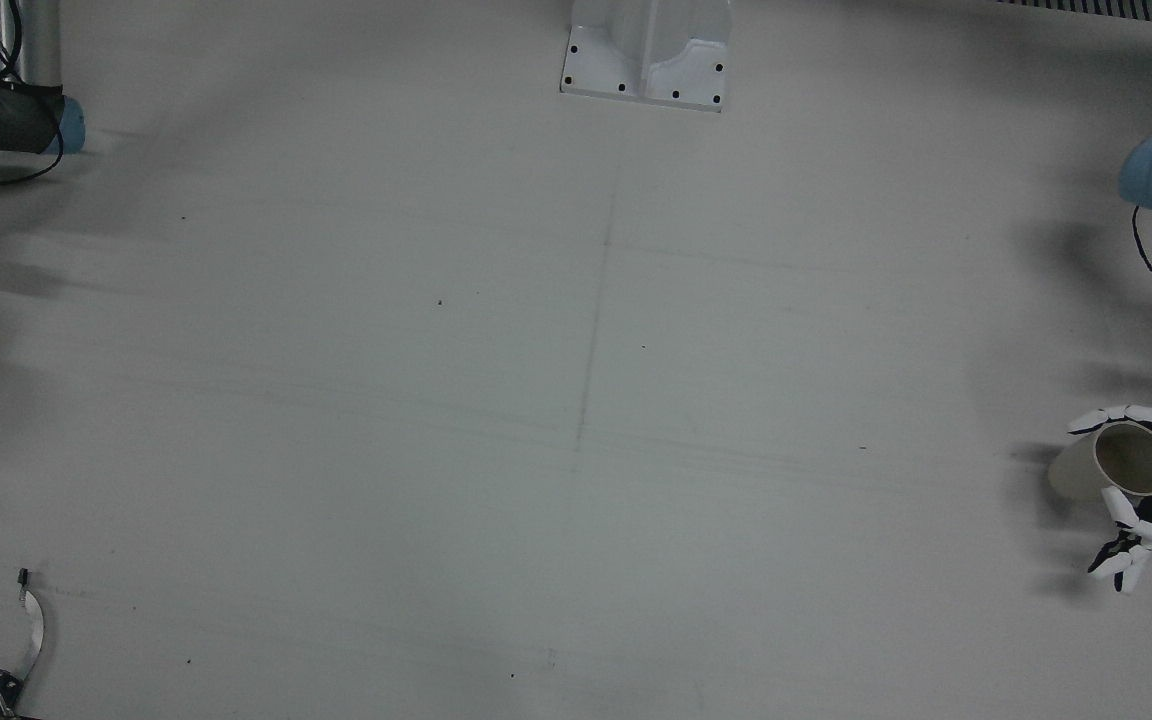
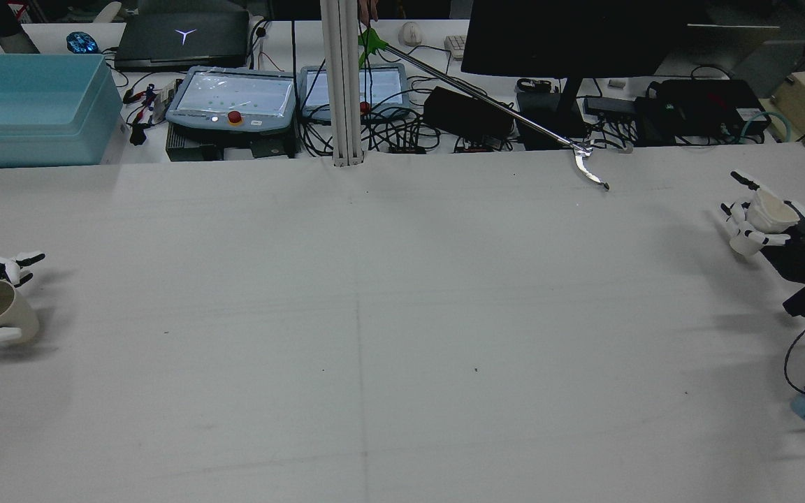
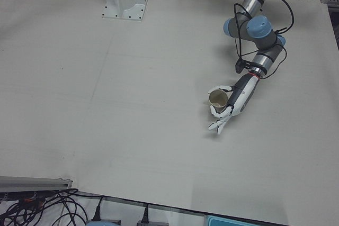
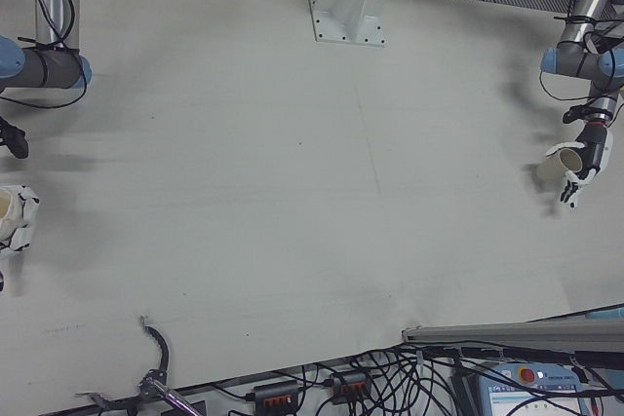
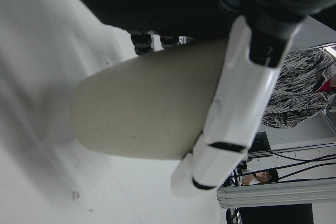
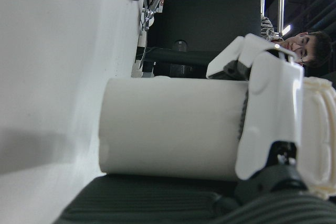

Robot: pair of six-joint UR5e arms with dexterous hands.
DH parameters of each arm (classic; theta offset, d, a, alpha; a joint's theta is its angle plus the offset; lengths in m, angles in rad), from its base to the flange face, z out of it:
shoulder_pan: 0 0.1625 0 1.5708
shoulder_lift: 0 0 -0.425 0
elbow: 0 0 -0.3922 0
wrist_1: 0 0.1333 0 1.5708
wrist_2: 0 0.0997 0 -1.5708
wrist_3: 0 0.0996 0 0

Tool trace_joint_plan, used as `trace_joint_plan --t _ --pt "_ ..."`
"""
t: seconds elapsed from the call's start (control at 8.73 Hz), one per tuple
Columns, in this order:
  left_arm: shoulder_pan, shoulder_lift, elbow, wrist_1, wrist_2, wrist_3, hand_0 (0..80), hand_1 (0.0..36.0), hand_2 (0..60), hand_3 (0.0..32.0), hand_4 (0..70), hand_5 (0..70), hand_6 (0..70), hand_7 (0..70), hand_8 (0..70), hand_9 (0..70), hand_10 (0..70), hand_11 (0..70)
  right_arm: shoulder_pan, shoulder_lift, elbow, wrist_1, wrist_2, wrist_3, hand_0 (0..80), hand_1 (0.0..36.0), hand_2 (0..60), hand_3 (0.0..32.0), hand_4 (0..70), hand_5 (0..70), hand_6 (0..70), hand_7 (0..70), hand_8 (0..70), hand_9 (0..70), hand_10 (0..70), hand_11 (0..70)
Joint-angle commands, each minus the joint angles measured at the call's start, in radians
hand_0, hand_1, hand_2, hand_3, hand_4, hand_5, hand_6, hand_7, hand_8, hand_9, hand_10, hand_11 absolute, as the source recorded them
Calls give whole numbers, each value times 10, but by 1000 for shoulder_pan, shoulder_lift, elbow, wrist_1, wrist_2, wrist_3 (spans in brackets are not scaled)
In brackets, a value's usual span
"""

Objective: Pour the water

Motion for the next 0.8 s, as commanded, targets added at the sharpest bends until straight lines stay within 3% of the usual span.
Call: trace_joint_plan --t 0.0,0.11,0.23,0.69 --pt "8 0 30 -14 0 5 628 191 0 0 260 700 77 55 5 0 0 6 28 -42 84 18 -3 9 547 205 0 208 0 67 78 0 5 0 0 0" --pt "10 0 52 -28 0 5 572 145 0 0 280 327 67 41 3 0 0 0 53 -47 95 16 -4 6 543 200 0 232 0 62 69 0 3 0 0 0" --pt "10 0 65 -37 0 5 544 119 0 0 289 21 61 32 2 0 0 0 62 -47 104 16 -7 3 538 199 0 240 0 60 70 0 4 0 0 0" --pt "0 0 70 -67 3 12 533 104 0 0 271 0 55 23 1 0 0 0 85 -49 130 15 -13 2 537 208 31 300 0 60 65 0 3 0 0 0"
